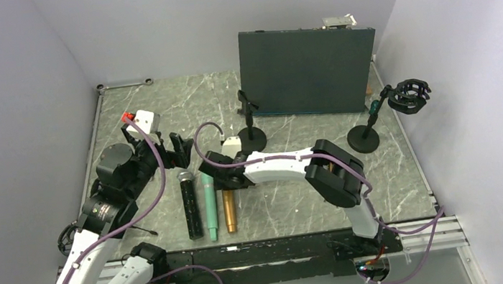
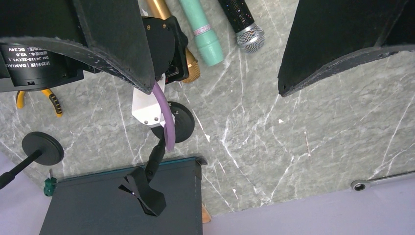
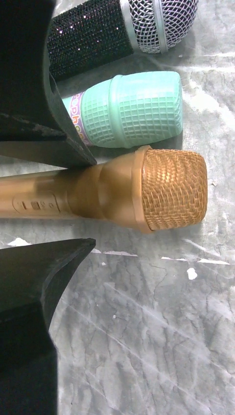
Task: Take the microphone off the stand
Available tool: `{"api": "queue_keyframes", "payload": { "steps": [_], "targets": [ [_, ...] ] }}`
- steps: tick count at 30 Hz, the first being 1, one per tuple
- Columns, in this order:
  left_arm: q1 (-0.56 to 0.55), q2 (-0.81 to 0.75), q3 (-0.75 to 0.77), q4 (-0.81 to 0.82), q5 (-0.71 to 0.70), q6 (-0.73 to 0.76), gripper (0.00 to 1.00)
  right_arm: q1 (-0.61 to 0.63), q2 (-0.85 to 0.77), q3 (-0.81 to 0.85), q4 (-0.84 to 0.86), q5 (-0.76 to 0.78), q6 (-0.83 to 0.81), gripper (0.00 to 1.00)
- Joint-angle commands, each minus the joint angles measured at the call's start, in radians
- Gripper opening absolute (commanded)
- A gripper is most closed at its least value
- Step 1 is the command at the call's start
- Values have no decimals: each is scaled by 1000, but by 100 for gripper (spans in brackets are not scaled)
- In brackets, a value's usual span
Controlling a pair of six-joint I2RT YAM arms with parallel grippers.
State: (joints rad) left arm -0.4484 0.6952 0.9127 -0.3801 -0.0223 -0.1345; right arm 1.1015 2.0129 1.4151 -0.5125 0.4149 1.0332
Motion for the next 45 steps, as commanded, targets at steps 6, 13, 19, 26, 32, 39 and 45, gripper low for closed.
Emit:
{"api": "queue_keyframes", "payload": {
  "steps": [6,13,19,26,32,39,45],
  "targets": [
    [-3,-10,1,23,-13,6,99,9,9,42,33,26,9,61],
    [-3,-9,1,21,-8,6,99,24,-29,66,-3,65,-20,66],
    [-3,-7,2,20,-10,6,99,38,-95,57,-43,106,-26,71],
    [-3,-7,2,20,-10,6,99,56,-228,-6,-48,183,-50,76],
    [-2,-6,3,20,-8,4,99,54,-410,-182,85,220,-159,77],
    [-2,-8,3,20,-3,4,99,-56,-632,-433,164,222,-170,77],
    [-3,-3,4,20,2,3,99,-228,-717,-436,-57,326,-149,76]
  ]
}}
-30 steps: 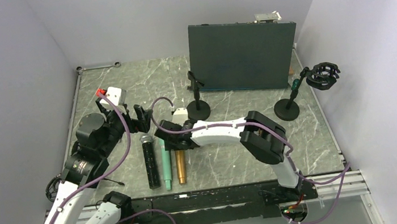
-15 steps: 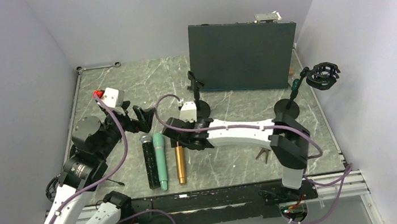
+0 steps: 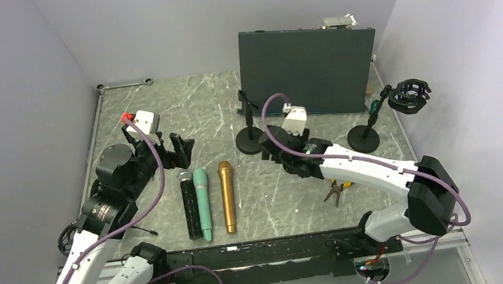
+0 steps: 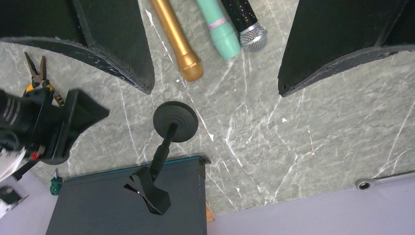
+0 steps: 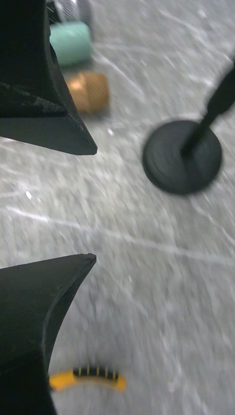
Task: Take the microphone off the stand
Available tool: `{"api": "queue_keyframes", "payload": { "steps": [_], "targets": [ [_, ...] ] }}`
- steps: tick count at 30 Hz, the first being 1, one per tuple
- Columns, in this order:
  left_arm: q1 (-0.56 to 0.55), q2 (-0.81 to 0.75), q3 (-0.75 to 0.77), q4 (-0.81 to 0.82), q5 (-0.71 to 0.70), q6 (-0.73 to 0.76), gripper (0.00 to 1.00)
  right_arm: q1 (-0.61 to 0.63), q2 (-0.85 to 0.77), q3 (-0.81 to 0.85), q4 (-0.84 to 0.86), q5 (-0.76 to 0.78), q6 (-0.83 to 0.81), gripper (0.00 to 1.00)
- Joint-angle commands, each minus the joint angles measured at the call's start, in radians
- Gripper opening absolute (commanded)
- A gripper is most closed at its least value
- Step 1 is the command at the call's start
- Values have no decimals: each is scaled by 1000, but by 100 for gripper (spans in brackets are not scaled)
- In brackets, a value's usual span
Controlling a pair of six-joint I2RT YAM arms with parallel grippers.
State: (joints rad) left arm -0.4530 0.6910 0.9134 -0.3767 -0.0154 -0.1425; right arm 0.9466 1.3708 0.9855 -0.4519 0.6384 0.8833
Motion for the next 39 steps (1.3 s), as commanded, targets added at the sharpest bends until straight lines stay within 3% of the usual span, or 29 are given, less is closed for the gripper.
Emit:
{"api": "queue_keyframes", "payload": {
  "steps": [1,10,13,18,31,39],
  "targets": [
    [2,1,4,15,-5,11,99,-94,-98,-8,-139,123,-6,75],
    [2,5,7,16,6,11,99,-438,-245,98,-177,155,-260,74],
    [2,2,7,15,6,11,99,-531,-225,197,-195,176,-366,74],
    [2,1,5,18,6,8,99,-691,-140,361,-180,33,-557,74],
    [2,-3,7,22,50,-3,99,-785,62,583,-241,138,-726,75],
    [3,-6,10,22,69,-7,99,-789,73,546,-220,201,-751,75]
  ]
}}
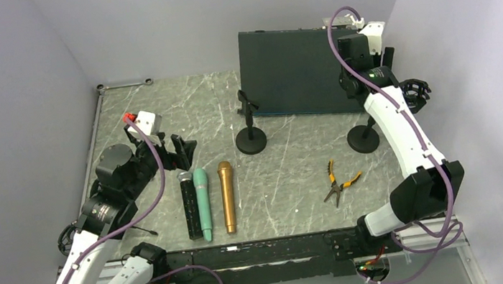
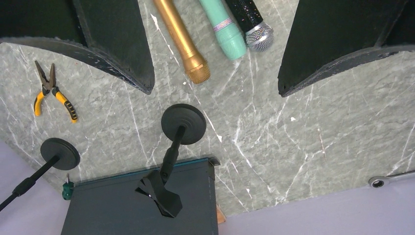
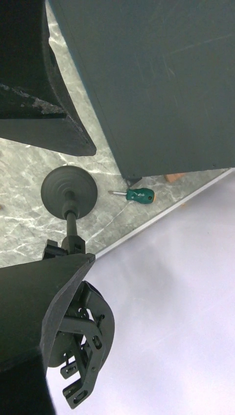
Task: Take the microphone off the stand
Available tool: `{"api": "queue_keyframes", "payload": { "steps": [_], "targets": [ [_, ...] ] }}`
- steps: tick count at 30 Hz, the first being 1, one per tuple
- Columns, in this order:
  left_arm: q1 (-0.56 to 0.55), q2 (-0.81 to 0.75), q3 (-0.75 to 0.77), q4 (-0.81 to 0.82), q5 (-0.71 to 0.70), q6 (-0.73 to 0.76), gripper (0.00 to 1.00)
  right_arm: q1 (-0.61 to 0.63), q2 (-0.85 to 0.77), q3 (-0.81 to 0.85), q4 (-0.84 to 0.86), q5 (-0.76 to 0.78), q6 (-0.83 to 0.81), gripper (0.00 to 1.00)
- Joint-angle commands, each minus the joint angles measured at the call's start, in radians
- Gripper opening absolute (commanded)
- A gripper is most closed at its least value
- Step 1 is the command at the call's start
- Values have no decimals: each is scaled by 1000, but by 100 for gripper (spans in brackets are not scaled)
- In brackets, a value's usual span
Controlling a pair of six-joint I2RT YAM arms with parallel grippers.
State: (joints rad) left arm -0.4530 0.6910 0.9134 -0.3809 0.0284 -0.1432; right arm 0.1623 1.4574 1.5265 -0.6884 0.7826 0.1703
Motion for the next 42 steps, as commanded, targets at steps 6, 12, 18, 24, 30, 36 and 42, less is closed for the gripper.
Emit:
{"api": "queue_keyframes", "payload": {
  "steps": [6,12,18,24,30,36,42],
  "targets": [
    [3,-8,12,24,34,-7,99,-6,0,37,-42,76,-20,75],
    [2,-9,13,24,42,-8,99,-6,-31,7,-45,91,2,75],
    [2,-5,11,27,44,-8,99,-6,-35,-42,-53,104,27,75],
    [2,-1,10,27,43,-8,100,-9,-39,-80,-59,124,52,75],
    [2,-1,10,27,42,-8,99,-12,-63,-138,-42,100,64,75],
    [3,-4,10,28,40,-7,99,-35,-54,-203,-27,37,106,75],
    [3,-4,10,26,39,-6,99,-61,-31,-266,-20,-37,153,73]
  ]
}}
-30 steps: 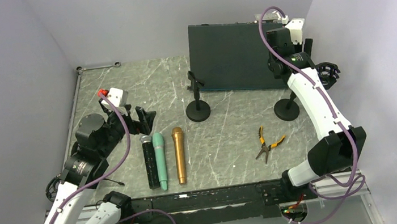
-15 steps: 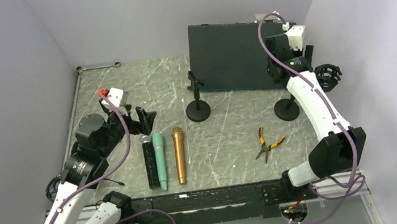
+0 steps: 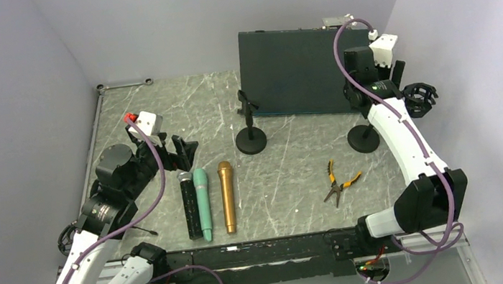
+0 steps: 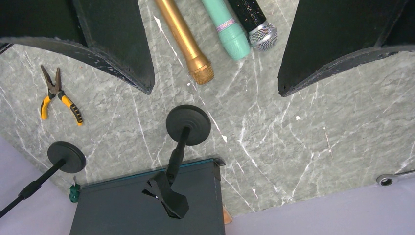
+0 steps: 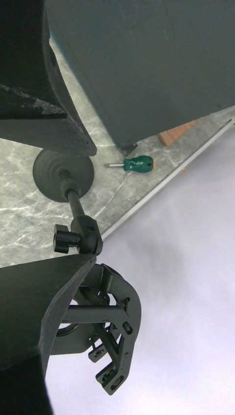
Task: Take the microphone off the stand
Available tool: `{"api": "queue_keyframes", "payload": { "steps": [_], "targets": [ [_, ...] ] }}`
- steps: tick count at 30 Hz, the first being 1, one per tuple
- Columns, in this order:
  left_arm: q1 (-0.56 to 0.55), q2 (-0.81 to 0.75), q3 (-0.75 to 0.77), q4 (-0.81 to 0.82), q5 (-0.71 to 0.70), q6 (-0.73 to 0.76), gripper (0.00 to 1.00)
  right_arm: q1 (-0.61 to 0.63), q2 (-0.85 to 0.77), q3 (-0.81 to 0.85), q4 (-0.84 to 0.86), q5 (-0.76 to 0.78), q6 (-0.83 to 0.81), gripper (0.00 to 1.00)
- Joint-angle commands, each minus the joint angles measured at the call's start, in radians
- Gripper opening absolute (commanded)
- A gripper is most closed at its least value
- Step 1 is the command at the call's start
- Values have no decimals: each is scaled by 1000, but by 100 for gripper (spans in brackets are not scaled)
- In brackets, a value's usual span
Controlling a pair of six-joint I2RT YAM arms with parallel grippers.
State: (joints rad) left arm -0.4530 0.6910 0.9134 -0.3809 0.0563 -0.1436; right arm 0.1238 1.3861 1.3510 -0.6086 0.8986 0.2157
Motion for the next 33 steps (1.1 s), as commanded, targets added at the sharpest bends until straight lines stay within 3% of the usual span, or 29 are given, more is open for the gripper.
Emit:
{"api": "queue_keyframes", "payload": {
  "steps": [1,20,33],
  "targets": [
    [2,-4,10,27,12,-6,99,-22,43,-101,-100,-160,113,73],
    [2,-3,8,28,12,-4,99,-21,62,-277,-66,-313,236,66],
    [3,8,4,30,7,-1,99,-2,-26,-88,-21,-346,89,72]
  ]
}}
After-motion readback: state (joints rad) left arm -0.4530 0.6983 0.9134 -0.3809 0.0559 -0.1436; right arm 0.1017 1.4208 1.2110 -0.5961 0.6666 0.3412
